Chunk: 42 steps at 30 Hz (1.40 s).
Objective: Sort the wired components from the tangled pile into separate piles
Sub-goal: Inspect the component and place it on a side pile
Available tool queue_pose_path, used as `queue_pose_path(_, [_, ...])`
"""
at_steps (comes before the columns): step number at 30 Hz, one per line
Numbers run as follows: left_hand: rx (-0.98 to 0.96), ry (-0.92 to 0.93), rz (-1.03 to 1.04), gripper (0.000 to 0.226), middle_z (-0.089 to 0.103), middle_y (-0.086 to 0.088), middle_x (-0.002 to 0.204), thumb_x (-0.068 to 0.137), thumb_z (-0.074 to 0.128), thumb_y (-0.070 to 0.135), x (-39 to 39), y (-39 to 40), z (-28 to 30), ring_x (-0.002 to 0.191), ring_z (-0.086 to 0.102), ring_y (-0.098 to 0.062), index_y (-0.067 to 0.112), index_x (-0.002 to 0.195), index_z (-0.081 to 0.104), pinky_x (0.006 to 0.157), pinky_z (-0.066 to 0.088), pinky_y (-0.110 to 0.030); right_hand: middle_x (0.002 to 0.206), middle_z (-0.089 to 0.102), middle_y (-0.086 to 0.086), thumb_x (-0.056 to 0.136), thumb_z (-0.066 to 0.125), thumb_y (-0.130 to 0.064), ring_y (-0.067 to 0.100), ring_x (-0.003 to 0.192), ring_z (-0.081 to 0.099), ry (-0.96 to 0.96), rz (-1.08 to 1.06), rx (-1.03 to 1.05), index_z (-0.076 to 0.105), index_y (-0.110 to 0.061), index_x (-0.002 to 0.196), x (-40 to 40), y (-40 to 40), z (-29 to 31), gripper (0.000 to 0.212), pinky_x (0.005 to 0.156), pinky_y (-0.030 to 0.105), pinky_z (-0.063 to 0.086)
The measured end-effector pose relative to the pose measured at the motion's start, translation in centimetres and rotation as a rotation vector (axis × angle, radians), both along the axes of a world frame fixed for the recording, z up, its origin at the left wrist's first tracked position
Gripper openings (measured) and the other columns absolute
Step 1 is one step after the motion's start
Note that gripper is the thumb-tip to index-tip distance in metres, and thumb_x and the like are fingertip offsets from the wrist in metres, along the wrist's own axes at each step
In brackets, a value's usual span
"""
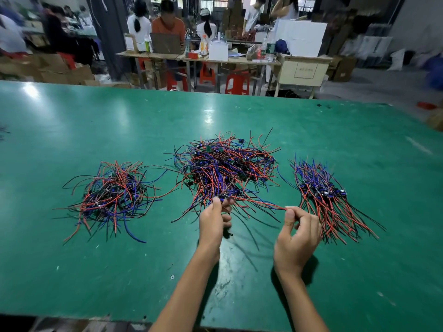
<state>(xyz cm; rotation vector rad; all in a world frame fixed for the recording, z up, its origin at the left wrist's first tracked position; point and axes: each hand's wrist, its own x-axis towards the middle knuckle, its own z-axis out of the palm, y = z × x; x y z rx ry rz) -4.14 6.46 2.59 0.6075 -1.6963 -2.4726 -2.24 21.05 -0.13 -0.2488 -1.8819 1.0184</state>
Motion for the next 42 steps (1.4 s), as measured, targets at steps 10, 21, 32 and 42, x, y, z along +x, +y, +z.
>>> queue_pose_path(10, [0.305,0.073,-0.121,0.037,0.064,-0.007,0.066,0.106,0.037,0.024,1.3,-4.2,-0.4,0.060,0.057,-0.015,0.004,0.091,0.065,0.064,0.045,-0.027,0.110,0.065,0.017,0.100,0.059,-0.007,0.020,0.088,0.052,-0.159,0.005,-0.345,0.070,-0.006,0.115,-1.0,1.5,-1.1,0.019,0.079,0.022,0.038])
queue_pose_path(21, [0.145,0.187,-0.274,0.039,0.064,-0.002,0.075,0.103,0.042,0.031,2.8,-4.9,0.0,0.065,0.060,-0.013,0.003,0.108,0.069,0.066,0.054,-0.023,0.102,0.057,0.004,0.102,0.053,-0.013,0.026,0.087,0.052,0.249,0.083,0.122,0.056,-0.008,0.106,0.4,-0.3,-1.1,0.008,0.082,0.037,0.041])
queue_pose_path(32, [0.289,0.164,-0.357,0.034,0.071,-0.010,0.119,0.093,0.060,0.025,2.9,-1.1,0.0,0.099,0.070,-0.016,-0.002,0.112,0.070,0.080,0.055,-0.021,0.097,0.068,-0.001,0.092,0.070,-0.008,0.026,0.086,0.065,0.150,0.549,0.542,0.058,-0.020,0.106,0.9,-1.8,-1.8,0.023,0.078,0.038,0.053])
queue_pose_path(42, [-0.347,0.274,0.109,0.019,0.075,0.003,0.079,0.090,0.073,0.011,-0.2,-11.1,3.6,0.065,0.067,-0.011,0.010,0.109,0.075,0.070,0.059,-0.026,0.099,0.068,-0.002,0.094,0.062,-0.023,0.019,0.090,0.061,0.055,0.495,0.481,0.067,-0.008,0.102,1.1,-1.9,-1.3,0.017,0.084,0.030,0.048])
